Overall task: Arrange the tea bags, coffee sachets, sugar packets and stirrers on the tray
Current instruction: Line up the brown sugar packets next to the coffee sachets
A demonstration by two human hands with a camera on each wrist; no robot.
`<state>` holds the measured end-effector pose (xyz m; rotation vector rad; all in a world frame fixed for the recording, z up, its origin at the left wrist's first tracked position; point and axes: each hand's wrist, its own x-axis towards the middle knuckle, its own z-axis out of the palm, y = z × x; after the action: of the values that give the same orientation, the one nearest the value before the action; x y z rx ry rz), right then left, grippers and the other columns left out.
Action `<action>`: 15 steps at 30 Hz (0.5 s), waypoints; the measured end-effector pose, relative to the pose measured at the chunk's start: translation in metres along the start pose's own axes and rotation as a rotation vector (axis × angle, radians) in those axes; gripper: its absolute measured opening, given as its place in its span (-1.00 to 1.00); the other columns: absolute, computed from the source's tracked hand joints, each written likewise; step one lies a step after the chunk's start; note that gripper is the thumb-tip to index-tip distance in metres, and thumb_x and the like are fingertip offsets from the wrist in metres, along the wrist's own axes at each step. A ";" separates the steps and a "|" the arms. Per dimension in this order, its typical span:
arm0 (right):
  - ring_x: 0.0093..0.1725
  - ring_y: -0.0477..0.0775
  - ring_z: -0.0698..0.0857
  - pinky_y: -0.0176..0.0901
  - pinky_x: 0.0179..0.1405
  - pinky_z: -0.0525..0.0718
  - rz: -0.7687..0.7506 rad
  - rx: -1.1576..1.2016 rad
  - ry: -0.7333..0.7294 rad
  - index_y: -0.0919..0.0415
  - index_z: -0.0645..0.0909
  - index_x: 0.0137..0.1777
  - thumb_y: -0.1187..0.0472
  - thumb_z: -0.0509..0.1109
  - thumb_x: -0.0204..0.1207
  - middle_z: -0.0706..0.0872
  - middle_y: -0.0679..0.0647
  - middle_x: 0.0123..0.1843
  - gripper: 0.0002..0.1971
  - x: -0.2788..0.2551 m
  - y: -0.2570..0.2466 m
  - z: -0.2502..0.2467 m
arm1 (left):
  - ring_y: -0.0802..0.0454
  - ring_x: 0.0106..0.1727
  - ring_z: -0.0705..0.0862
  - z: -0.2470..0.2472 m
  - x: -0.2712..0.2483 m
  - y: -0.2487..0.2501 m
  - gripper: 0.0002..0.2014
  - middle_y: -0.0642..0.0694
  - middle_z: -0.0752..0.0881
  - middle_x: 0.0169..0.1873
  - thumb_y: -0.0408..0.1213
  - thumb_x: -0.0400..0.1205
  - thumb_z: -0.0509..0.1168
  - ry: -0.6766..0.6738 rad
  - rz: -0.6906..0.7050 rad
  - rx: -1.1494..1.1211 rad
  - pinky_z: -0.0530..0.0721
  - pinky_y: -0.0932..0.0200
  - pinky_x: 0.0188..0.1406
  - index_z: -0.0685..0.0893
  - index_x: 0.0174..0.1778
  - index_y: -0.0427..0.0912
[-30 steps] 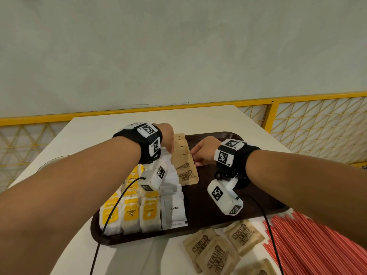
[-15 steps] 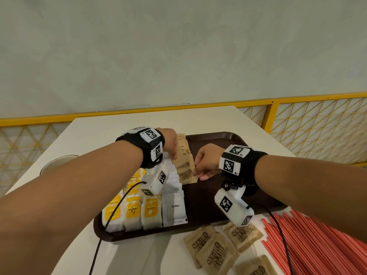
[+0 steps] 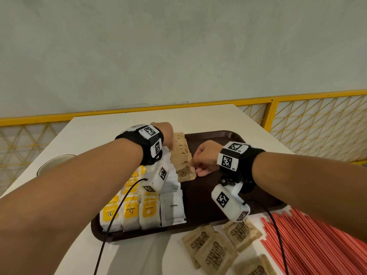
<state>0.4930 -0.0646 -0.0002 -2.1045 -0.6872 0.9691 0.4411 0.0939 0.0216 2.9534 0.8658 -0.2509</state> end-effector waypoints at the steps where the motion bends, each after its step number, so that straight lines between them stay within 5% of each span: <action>1: -0.39 0.03 0.65 -0.06 -0.12 0.76 0.003 0.001 0.021 0.42 0.61 -0.13 0.42 0.38 0.56 0.67 0.26 -0.24 -0.94 0.002 -0.002 -0.001 | -0.07 0.11 0.71 -0.001 0.001 -0.002 -0.70 -0.08 0.77 0.06 -0.10 0.53 0.45 0.006 -0.016 -0.002 0.65 0.05 0.19 0.75 0.09 -0.19; 10: -0.18 0.18 0.69 0.06 0.17 0.68 -0.044 -0.169 0.131 0.38 0.68 -0.03 0.26 0.40 0.57 0.75 0.32 -0.13 -0.85 0.027 -0.025 -0.003 | -0.02 0.09 0.72 0.001 0.010 0.002 -0.79 -0.05 0.79 0.00 -0.19 0.47 0.50 -0.039 0.038 -0.065 0.67 0.07 0.12 0.81 -0.02 -0.16; 12: -0.19 0.15 0.74 0.05 0.05 0.75 -0.050 -0.214 0.147 0.36 0.71 -0.10 0.22 0.47 0.50 0.79 0.26 -0.13 -0.83 0.033 -0.027 -0.003 | -0.04 0.08 0.73 0.002 0.012 0.001 -0.82 -0.08 0.80 -0.01 -0.24 0.47 0.50 -0.057 0.065 -0.083 0.65 0.08 0.08 0.83 -0.05 -0.18; 15: -0.35 0.01 0.71 -0.20 -0.41 0.72 -0.060 -0.266 0.161 0.15 0.57 -0.28 0.28 0.50 0.44 0.71 0.09 -0.29 -0.85 0.036 -0.031 -0.006 | -0.07 0.08 0.73 0.004 0.013 -0.001 -0.84 -0.11 0.80 -0.01 -0.29 0.49 0.49 -0.056 0.082 -0.106 0.64 0.09 0.07 0.82 -0.04 -0.21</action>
<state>0.5130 -0.0230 0.0116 -2.3474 -0.8280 0.6972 0.4508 0.1008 0.0157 2.8606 0.7259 -0.2728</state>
